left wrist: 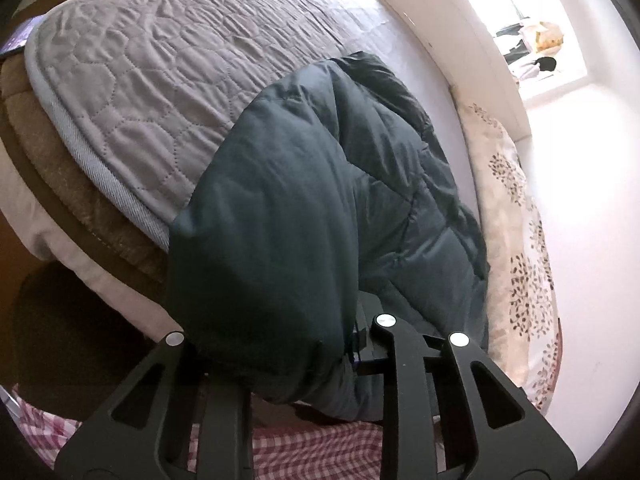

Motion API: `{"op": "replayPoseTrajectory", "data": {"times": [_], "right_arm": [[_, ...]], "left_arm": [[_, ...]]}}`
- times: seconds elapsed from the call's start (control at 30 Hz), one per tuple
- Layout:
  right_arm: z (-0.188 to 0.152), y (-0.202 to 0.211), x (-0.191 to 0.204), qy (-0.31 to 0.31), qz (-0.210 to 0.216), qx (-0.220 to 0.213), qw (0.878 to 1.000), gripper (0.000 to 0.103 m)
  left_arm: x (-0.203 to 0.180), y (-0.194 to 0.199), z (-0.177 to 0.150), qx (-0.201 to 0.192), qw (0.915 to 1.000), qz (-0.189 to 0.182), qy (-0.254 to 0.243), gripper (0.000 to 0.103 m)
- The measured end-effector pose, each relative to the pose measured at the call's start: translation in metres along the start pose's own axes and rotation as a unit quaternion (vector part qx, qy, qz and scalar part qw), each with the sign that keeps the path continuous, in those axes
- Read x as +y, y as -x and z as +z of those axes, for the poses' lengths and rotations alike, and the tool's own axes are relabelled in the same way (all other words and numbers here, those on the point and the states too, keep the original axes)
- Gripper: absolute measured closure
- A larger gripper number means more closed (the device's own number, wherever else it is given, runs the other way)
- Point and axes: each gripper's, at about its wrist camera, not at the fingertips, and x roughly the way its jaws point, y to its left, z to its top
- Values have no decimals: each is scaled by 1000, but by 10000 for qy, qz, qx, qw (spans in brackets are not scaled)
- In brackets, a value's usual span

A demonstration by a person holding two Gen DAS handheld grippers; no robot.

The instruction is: Fold large clothes

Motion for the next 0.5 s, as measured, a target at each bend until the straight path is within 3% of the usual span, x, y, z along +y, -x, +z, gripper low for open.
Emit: {"op": "replayPoseTrajectory", "data": {"times": [0.17, 0.23, 0.3, 0.43, 0.5], "right_arm": [[4, -10, 11, 289, -231, -103, 9993, 74], [1, -9, 11, 272, -402, -58, 9988, 63], [-3, -2, 3, 143, -634, -78, 9979, 44], [-11, 28, -3, 117, -795, -213, 9965, 39], [-16, 51, -1, 230, -1124, -488, 9922, 39]], "left_arm": [[-7, 2, -5, -156, 9993, 228, -266, 70], [-6, 2, -6, -190, 9993, 261, -189, 64], [-3, 1, -5, -189, 9994, 264, -95, 59], [-3, 0, -8, -273, 9989, 327, -174, 48], [-6, 0, -12, -391, 9978, 423, -316, 46]]}}
